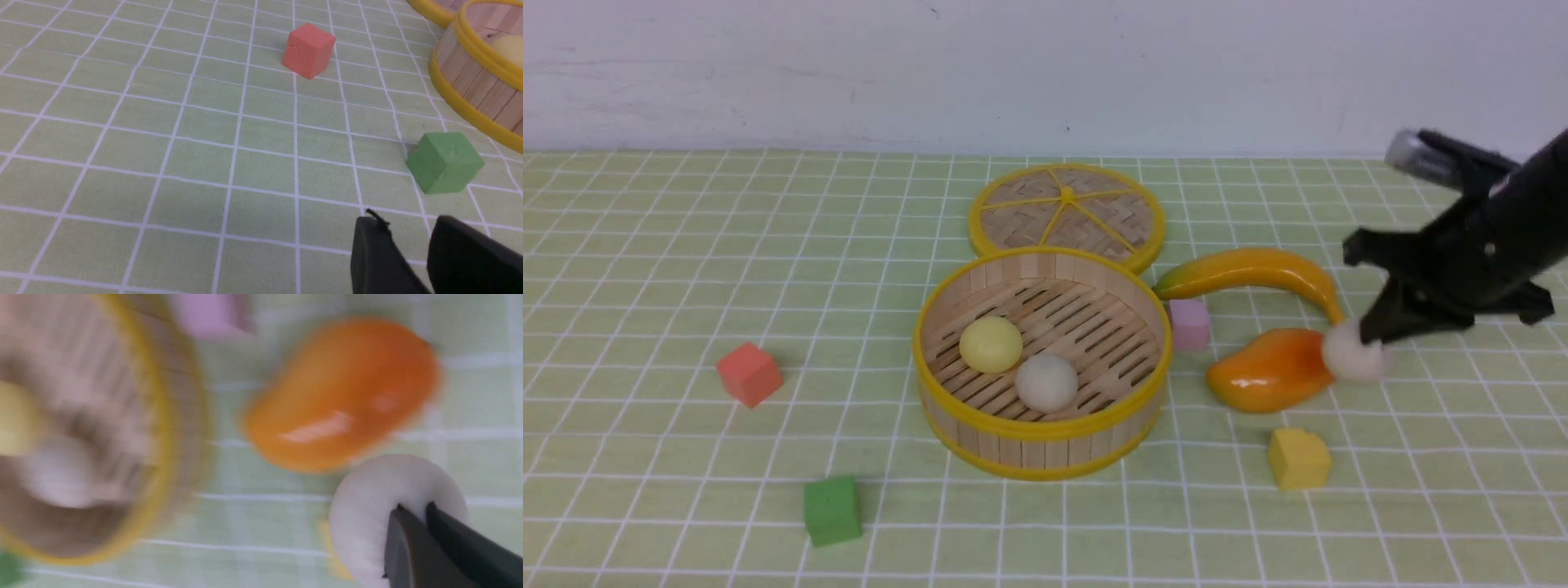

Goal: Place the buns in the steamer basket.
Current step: Use the right arm to put the steamed stuffed bun into the steamer

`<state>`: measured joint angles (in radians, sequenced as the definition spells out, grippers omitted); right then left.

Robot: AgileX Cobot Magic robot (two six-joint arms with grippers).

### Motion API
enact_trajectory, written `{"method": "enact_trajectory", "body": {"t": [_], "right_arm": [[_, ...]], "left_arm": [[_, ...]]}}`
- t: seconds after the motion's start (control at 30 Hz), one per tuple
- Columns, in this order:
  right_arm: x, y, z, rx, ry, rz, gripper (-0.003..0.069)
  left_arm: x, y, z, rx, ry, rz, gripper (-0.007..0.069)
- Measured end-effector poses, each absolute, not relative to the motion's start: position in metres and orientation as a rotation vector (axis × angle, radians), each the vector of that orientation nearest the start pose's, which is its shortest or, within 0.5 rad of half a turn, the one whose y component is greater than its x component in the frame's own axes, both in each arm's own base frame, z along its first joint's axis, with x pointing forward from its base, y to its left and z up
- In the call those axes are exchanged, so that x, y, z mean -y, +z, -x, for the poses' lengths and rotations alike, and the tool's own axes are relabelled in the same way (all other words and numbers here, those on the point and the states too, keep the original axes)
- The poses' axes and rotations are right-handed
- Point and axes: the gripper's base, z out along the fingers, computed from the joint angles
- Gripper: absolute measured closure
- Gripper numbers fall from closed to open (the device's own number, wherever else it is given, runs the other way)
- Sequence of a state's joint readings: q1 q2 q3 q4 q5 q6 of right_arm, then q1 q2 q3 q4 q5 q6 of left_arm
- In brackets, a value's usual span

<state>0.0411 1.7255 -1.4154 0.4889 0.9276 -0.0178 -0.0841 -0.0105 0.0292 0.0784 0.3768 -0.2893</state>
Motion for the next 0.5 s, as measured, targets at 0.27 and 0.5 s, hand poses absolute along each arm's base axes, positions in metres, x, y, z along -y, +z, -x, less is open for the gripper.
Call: {"method": "enact_trajectory", "body": {"t": [0.27,0.5], "right_arm": [[-0.104,0.326,-0.390,-2.388,0.963,-0.041,0.0648],[-0.172,0.282,-0.409,-2.435,1.016,0.062,0.0616]], "left_arm": [[0.002,0.170,-0.053,-1.876,-0.179,0.144,0.0420],[0.002,0.170,-0.053,-1.877,-0.179,0.144,0.0413]]}}
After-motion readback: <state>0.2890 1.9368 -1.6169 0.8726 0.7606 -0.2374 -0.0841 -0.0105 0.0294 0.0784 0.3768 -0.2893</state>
